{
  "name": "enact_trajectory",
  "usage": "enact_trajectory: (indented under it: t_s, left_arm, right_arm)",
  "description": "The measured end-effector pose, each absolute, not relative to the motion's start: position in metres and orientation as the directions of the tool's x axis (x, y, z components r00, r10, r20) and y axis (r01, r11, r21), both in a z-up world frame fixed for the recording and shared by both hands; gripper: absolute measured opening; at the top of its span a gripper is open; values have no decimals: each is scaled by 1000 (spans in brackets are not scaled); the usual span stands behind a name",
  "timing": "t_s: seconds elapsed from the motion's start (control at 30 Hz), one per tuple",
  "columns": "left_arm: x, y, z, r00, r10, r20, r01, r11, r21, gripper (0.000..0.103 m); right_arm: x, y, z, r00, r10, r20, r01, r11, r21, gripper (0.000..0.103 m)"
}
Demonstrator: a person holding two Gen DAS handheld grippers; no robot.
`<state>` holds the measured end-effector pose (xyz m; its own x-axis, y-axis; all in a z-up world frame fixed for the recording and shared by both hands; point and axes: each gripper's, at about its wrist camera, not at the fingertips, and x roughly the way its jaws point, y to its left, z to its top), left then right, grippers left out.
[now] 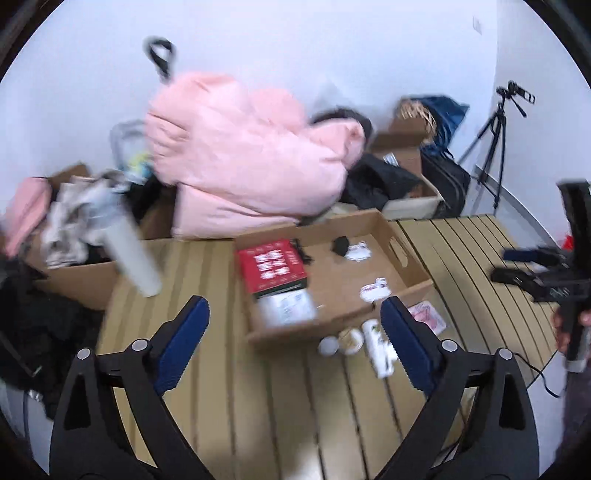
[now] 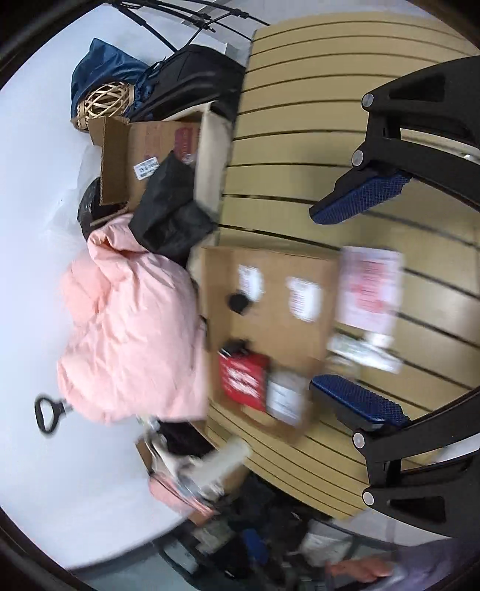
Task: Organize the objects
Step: 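Withdraw both grippers from the tray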
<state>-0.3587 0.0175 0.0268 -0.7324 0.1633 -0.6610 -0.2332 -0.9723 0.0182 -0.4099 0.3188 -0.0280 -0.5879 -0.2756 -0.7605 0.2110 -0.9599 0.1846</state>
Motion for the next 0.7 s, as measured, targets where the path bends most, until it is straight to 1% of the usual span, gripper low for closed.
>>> enact_trajectory:
  t_s: [0.03, 0.07, 0.17, 0.23, 0.3, 0.43, 0.53, 0.63, 0.7]
  left_arm:
    - [-338, 9, 33, -746, 152, -648, -214, -977, 17, 101]
    - [-322, 3, 36, -752, 153, -641, -207, -978, 10, 102]
    - [-270, -16, 52, -767, 155, -623, -201, -980, 3, 103]
    - [-239, -26, 62, -786, 157, -598, -199, -980, 3, 103]
    - [-222, -29, 65, -783, 167, -599, -205, -979, -5, 103]
    - [-200, -25, 63, -775, 181, -605, -215, -977, -17, 103]
    - [-198, -12, 50, -749, 196, -633, -230, -973, -30, 103]
    - [-204, 7, 30, -703, 223, -676, -249, -967, -59, 103]
    - [-209, 20, 16, -677, 243, -694, -270, -960, -72, 103]
  right_arm:
    - [-386, 319, -25, -580, -281, -764, 225, -957, 181, 87]
    - [-366, 319, -23, -567, -294, -770, 243, -952, 185, 87]
    - [-301, 317, -9, -552, -324, -769, 298, -937, 181, 87]
    - [-264, 317, 3, -570, -305, -763, 318, -938, 137, 87]
    - [-235, 321, 14, -583, -287, -760, 322, -941, 108, 87]
    - [-201, 330, 29, -613, -236, -754, 293, -954, 60, 87]
    - [-189, 341, 34, -636, -225, -738, 266, -962, 64, 87]
    - [-187, 353, 21, -638, -166, -752, 193, -980, 52, 87]
    - [-190, 359, 7, -616, -169, -769, 176, -982, 75, 87]
